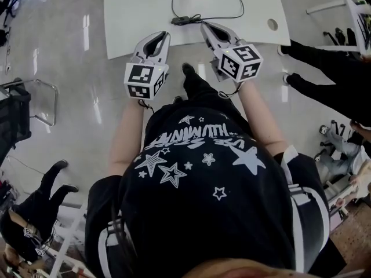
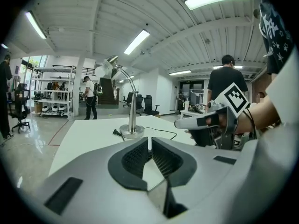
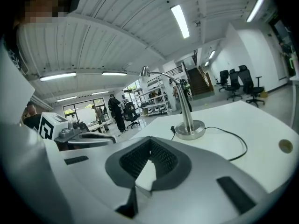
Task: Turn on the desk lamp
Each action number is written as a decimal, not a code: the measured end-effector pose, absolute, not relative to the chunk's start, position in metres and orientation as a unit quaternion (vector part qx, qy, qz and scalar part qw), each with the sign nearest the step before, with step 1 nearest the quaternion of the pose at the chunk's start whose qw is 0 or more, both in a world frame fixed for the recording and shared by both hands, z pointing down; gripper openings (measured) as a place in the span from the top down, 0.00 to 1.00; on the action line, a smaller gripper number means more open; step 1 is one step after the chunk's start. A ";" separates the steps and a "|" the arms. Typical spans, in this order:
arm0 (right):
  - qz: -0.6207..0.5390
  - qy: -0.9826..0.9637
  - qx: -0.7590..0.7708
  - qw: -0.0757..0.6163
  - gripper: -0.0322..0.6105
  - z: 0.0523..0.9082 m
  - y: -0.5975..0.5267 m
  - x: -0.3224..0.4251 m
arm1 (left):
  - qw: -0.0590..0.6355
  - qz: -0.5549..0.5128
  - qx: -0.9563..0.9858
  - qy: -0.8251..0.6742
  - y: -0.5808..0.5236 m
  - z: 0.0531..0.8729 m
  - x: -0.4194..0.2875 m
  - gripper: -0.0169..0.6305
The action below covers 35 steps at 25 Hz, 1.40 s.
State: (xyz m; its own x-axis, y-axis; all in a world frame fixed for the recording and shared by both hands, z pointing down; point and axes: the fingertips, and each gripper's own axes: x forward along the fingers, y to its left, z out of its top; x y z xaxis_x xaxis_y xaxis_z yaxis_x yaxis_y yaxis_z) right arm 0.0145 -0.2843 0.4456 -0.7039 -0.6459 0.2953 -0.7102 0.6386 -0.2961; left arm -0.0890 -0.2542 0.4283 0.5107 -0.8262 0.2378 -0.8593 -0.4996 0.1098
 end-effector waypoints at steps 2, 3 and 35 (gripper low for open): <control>0.201 -0.903 0.372 0.082 0.94 0.450 -0.296 0.015 | 0.111 0.089 0.863 -0.485 -0.264 0.438 -0.087 0.96; 0.203 -0.903 0.370 0.083 0.94 0.452 -0.302 0.016 | 0.113 0.094 0.863 -0.483 -0.269 0.443 -0.085 0.96; 0.243 -0.902 0.322 0.155 0.94 0.506 -0.359 -0.009 | 0.134 0.227 0.910 -0.320 -0.339 0.541 -0.056 0.71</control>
State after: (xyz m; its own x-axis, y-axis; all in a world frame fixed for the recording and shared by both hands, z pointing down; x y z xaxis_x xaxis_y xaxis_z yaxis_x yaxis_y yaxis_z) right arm -0.0086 -0.3585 0.5062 -0.7452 -0.5049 0.4356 -0.6554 0.6751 -0.3386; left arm -0.0563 -0.3388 0.5406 0.6927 -0.5212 0.4985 -0.6424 -0.7601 0.0980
